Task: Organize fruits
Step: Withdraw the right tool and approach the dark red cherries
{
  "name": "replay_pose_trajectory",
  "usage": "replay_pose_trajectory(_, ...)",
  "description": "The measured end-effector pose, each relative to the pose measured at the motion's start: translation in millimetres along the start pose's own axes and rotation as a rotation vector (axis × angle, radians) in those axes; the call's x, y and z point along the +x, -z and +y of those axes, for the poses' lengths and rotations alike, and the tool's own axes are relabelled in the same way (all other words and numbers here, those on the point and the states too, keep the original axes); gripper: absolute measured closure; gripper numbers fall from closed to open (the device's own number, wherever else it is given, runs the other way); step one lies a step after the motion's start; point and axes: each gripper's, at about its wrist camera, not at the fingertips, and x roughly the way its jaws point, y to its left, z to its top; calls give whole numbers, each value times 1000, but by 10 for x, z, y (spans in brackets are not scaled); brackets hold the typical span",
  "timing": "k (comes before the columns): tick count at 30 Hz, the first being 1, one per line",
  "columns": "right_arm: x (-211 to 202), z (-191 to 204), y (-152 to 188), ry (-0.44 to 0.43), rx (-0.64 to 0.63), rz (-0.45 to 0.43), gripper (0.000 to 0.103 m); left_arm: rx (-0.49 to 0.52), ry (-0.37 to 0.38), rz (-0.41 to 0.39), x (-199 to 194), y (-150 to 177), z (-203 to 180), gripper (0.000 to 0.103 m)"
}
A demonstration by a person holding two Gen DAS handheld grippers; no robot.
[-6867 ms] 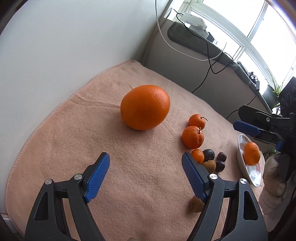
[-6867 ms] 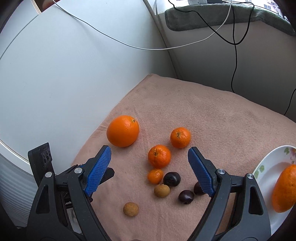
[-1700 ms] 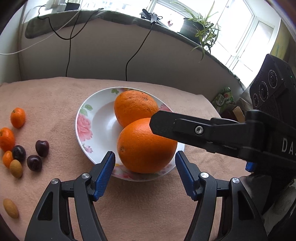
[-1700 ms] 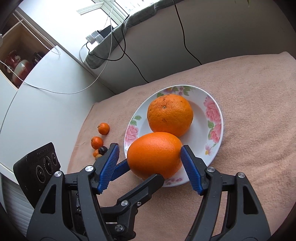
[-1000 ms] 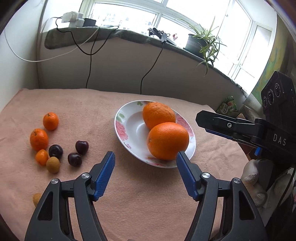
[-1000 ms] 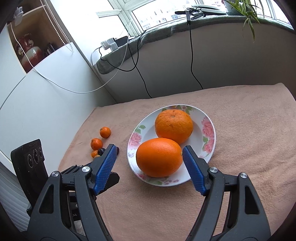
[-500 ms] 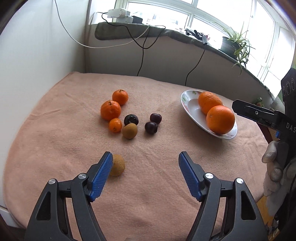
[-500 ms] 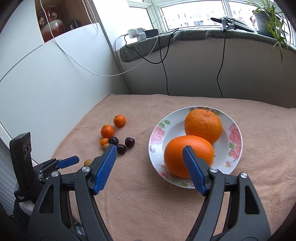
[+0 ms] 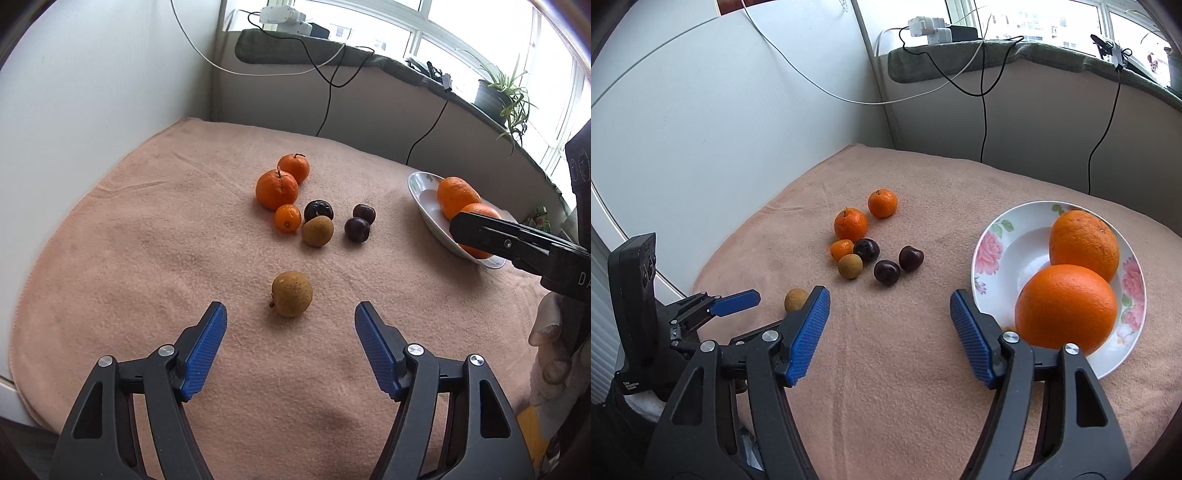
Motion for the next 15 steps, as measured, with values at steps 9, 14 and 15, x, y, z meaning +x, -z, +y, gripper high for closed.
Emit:
replay_pose_trajectory(9,416,68,-80,20,5,64,56,-9,45,14,120,-43,29,59)
replay_pose_trajectory(14,605,109,-126,47,-10,90,65,-27,59,24,175,-44,70,67)
replay_pose_trajectory(15,633,110,-133,52,-10,96,65,-28,59,24,178,-43,77,68)
